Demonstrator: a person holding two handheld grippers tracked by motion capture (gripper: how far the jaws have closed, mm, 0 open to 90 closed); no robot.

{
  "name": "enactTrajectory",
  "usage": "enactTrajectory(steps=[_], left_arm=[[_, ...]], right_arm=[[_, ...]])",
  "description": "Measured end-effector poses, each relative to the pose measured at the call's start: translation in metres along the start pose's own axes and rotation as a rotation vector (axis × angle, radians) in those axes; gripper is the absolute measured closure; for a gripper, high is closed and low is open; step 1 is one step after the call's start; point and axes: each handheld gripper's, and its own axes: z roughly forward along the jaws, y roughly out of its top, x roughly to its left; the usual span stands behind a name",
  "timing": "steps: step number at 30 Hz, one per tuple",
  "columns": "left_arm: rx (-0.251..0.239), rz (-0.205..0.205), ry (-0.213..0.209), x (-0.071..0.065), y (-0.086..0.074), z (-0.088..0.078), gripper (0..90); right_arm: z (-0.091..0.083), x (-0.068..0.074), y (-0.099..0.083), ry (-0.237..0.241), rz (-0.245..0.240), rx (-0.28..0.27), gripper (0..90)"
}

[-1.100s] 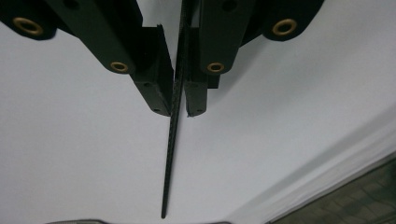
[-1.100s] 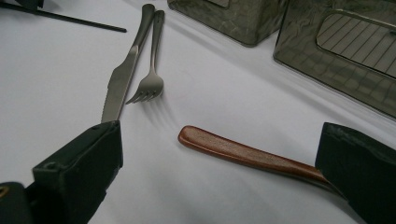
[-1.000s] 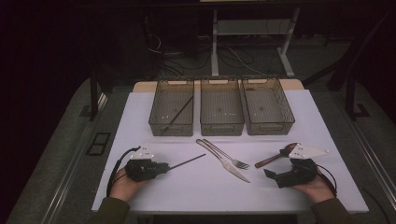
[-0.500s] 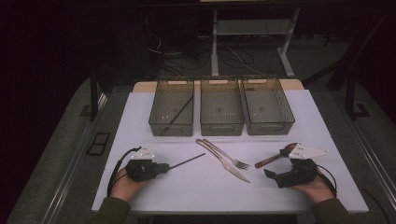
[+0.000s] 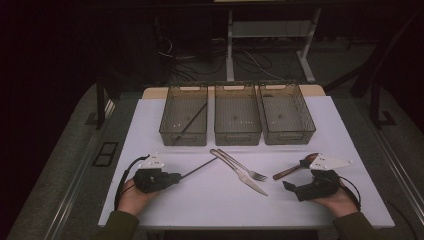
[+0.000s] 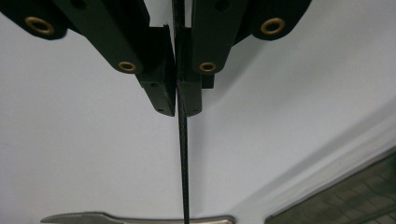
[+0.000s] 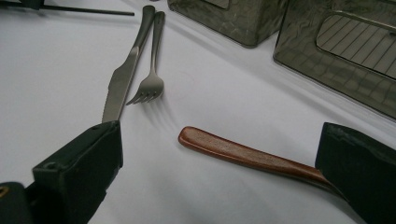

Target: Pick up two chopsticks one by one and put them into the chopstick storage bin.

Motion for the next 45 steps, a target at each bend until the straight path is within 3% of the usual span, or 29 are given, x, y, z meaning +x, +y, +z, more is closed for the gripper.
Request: enactTrajectory(steps=[4,11,18,26,33,45], left_arm=[[-0.010,-0.020,0.008,-0.002,0.006,-0.005,85.2],[-0.055,-0.010,0.003,-0.009,0.016,-0.012,85.2],[-0.104,-0.020,0.014,-0.006,0.027,-0.020,85.2],[-0.130,-0.064,0.051,-0.003,0.042,-0.024,85.1],[-0.159,-0.107,0.081,0.003,0.057,-0.027,85.1],[-0.183,-0.139,0.148,0.024,0.089,-0.028,85.1]], right_arm=[[0.000,0.000,0.000,0.000,0.001,0.001,0.4],[0.000,0.000,0.000,0.000,-0.003,0.001,0.4],[0.000,0.000,0.000,-0.001,-0.001,0.000,0.4],[0.000,0.000,0.000,0.001,0.003,-0.004,0.4],[-0.001,-0.001,0.000,-0.001,0.005,-0.005,0.4],[-0.001,-0.001,-0.001,-0.001,0.009,-0.007,0.4]])
